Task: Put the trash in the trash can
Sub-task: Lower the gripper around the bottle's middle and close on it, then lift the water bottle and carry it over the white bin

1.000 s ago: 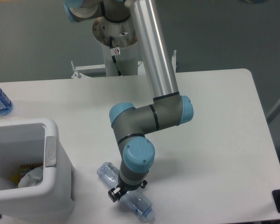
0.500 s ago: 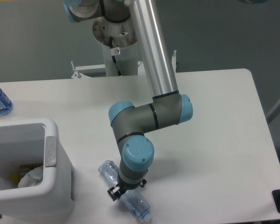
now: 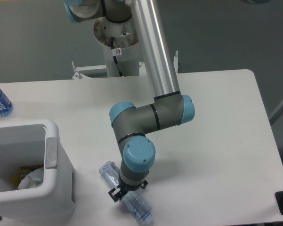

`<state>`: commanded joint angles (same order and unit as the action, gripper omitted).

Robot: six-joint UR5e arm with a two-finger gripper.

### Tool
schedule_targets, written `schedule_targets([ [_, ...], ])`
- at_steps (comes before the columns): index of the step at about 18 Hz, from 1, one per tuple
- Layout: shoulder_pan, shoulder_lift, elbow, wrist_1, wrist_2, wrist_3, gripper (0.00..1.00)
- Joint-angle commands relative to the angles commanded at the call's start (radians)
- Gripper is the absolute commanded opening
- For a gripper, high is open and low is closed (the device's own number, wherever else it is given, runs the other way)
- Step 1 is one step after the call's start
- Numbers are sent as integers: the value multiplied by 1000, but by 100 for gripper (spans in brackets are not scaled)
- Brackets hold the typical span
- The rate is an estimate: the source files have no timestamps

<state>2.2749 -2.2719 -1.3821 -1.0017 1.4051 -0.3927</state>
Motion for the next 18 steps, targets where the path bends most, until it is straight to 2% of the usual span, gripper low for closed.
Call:
schedule_targets([
  [9, 2, 67, 9, 23, -2, 26, 60],
  [12, 3, 116, 14, 119, 0, 54, 60],
  [15, 6, 167, 18, 166, 24, 86, 60],
  [18, 9, 183, 44, 221, 41, 124, 59],
])
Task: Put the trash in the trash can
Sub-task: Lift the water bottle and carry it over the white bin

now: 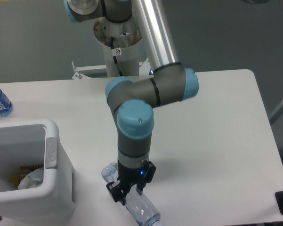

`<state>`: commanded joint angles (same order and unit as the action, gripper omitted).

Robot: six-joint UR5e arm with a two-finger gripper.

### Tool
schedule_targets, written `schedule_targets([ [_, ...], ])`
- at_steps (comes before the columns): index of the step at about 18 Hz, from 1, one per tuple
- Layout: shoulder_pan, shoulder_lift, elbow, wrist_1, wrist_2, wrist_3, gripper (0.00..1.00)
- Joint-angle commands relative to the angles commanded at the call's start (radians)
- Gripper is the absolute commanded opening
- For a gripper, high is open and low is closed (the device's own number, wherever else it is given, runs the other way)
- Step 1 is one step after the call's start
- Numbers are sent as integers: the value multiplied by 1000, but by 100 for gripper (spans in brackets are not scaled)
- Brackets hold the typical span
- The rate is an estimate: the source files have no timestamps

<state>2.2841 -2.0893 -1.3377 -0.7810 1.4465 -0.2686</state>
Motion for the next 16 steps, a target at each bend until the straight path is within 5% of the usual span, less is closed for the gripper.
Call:
schedule_targets([
  [7, 23, 46, 120, 22, 2, 34, 59],
  [16, -12, 173, 121, 74, -3, 43, 59],
])
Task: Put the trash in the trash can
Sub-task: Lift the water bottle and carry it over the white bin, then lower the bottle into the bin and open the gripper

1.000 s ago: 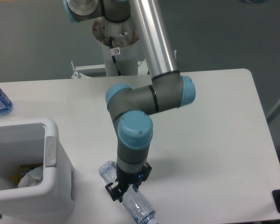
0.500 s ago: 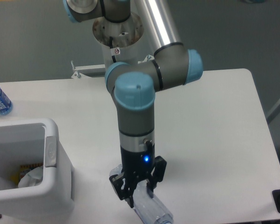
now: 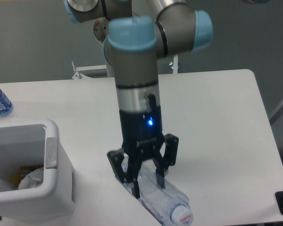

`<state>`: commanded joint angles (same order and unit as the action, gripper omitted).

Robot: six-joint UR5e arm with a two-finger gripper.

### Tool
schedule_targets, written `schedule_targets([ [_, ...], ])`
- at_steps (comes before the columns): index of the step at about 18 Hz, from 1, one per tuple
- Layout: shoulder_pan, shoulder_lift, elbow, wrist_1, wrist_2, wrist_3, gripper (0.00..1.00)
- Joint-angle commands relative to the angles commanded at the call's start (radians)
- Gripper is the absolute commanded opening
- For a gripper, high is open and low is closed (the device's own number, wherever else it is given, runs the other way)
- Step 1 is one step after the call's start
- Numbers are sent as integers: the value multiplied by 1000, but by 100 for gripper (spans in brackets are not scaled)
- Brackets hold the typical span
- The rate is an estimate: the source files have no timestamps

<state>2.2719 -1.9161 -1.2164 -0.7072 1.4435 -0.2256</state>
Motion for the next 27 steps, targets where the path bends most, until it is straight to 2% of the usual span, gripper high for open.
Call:
schedule_targets([
  [5, -86, 31, 3, 0, -3, 52, 58],
  [8, -153, 29, 2, 0, -26, 52, 57],
  [14, -239, 11, -24, -2, -61, 52, 55],
  [19, -284, 9, -92, 0, -61, 55, 55],
  [27, -313, -18, -124, -2, -61, 55, 56],
])
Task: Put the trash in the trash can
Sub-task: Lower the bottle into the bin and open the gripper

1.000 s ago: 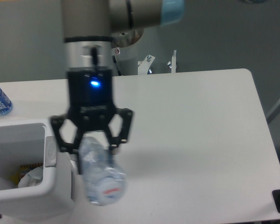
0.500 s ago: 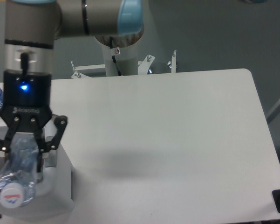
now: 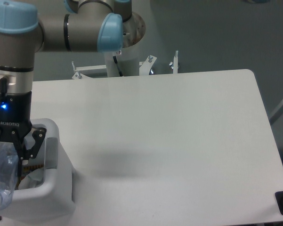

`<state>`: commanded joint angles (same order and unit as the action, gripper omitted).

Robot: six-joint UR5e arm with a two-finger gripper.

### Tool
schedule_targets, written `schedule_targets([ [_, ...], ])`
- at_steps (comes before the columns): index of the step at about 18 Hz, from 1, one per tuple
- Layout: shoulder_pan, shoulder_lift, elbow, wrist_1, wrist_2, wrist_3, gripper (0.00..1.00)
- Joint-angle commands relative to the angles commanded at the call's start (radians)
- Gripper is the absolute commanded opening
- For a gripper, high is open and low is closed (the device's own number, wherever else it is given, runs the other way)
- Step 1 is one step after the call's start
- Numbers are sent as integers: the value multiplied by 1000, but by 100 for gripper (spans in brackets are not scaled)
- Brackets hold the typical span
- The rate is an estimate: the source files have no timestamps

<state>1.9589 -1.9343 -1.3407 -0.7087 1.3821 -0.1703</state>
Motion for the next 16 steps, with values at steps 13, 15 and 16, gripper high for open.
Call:
schedule_targets([
  [13, -8, 35, -28, 0, 3, -2, 100],
  [15, -2, 40, -26, 0, 5, -2, 100],
  [16, 9, 47, -22, 0, 6, -5, 100],
])
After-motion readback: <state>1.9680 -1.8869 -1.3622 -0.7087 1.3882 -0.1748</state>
